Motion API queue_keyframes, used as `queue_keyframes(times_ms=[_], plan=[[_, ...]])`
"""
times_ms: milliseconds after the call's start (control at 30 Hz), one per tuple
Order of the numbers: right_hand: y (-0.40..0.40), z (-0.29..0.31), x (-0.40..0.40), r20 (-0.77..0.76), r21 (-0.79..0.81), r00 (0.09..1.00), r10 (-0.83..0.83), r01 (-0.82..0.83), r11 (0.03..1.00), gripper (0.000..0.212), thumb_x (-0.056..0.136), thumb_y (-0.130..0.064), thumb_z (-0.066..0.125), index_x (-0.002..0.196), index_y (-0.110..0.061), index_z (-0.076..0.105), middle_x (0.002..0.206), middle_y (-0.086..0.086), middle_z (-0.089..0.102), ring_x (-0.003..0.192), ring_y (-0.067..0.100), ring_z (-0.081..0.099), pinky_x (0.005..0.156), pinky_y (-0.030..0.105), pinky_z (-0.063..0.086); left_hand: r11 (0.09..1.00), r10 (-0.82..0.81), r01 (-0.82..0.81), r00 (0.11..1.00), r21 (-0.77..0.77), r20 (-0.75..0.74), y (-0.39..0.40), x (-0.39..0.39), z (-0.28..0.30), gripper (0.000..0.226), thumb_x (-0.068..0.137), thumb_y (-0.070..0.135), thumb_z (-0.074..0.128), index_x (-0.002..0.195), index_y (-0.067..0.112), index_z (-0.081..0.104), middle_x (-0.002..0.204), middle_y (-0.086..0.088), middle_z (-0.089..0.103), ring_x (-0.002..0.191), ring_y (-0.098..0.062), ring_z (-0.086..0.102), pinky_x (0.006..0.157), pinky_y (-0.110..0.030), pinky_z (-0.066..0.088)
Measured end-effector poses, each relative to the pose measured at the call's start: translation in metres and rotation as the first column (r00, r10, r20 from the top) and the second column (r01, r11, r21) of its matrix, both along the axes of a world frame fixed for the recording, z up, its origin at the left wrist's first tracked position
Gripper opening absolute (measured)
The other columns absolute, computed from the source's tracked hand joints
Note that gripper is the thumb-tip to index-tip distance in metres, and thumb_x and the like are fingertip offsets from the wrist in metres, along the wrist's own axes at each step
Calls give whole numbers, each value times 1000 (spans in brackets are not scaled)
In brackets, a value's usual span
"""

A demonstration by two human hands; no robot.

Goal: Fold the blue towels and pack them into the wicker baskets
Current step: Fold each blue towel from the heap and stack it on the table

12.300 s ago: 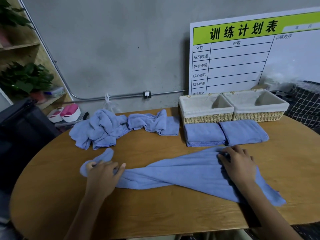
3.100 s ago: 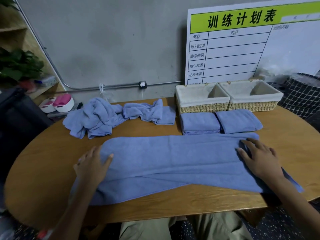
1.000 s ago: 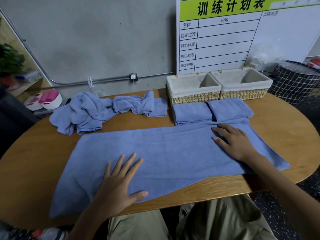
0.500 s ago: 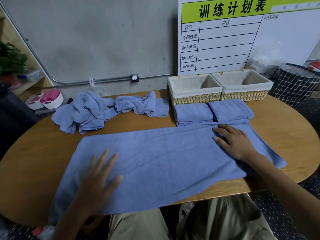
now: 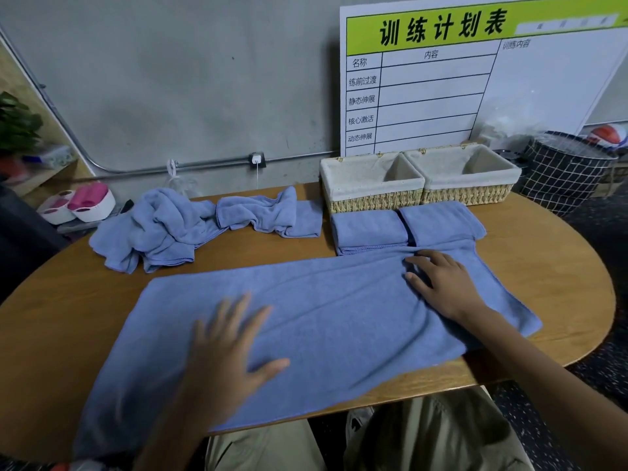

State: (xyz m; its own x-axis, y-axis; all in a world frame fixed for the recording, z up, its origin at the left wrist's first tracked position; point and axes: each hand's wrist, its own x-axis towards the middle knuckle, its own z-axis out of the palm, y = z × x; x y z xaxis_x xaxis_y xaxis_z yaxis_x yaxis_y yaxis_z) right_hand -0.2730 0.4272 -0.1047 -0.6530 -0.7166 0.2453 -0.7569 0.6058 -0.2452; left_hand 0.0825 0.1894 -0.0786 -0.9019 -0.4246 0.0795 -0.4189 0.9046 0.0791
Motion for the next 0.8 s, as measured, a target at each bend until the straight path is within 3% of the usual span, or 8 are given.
queue_keyframes(times_ms=[100,167,267,433,533,600,667,800], plan=[[-1,1,1,8,-8,1000,10,-10,1000,65,91,-63,27,131,-25,61,132,3,57,117,31,55,95,46,43,974,-214,213,977,76,18,61,-52,0,83,83,91,15,153,48,22,168,9,13,155,-27,13,116,-68,18],[4,0,1,22,6,1000,18,-18,1000,65,91,-64,27,133,-27,60,136,1,56,120,28,54,98,46,42,965,-245,234,965,118,94,79,-68,-11,85,80,92,7,155,53,4,166,17,-16,154,-23,-15,119,-66,-2],[23,1,-8,28,0,1000,-5,5,1000,66,91,-65,26,133,-27,61,140,-1,55,126,24,53,100,43,41,969,-234,219,961,114,148,79,-69,-19,80,84,91,12,152,56,-10,159,22,-32,148,-18,-33,117,-61,-15],[56,7,-24,41,26,993,-107,106,994,76,87,-70,18,135,-27,59,145,-2,52,132,26,49,101,46,39,955,-267,240,951,174,158,81,-65,-13,78,85,90,22,151,60,-8,158,27,-30,148,-16,-31,118,-60,-14],[62,3,-13,1,46,996,-91,91,995,77,88,-69,17,138,-26,56,145,-1,51,134,26,46,102,46,38,969,-241,239,970,62,18,74,-69,-4,74,83,91,22,149,58,25,164,24,13,152,-18,22,112,-55,30],[68,0,-5,-13,50,996,-93,93,994,76,89,-69,16,139,-26,55,145,-1,50,134,25,46,102,46,38,984,-137,146,986,98,-96,59,-78,1,75,83,89,19,144,52,42,156,22,36,138,-14,44,101,-47,42],[76,-1,-1,-11,52,995,-97,98,994,78,89,-72,15,140,-27,54,145,-1,50,134,24,45,103,46,38,994,-30,36,998,104,-59,40,-84,-1,83,79,92,8,147,53,37,161,20,28,146,-18,33,109,-53,32],[81,-1,0,-12,41,994,-112,112,993,79,89,-75,15,137,-28,56,144,0,51,132,27,47,103,47,39,987,85,-96,993,127,87,20,-80,-25,104,59,99,-15,153,57,3,164,22,-15,154,-21,-14,119,-63,-2]])
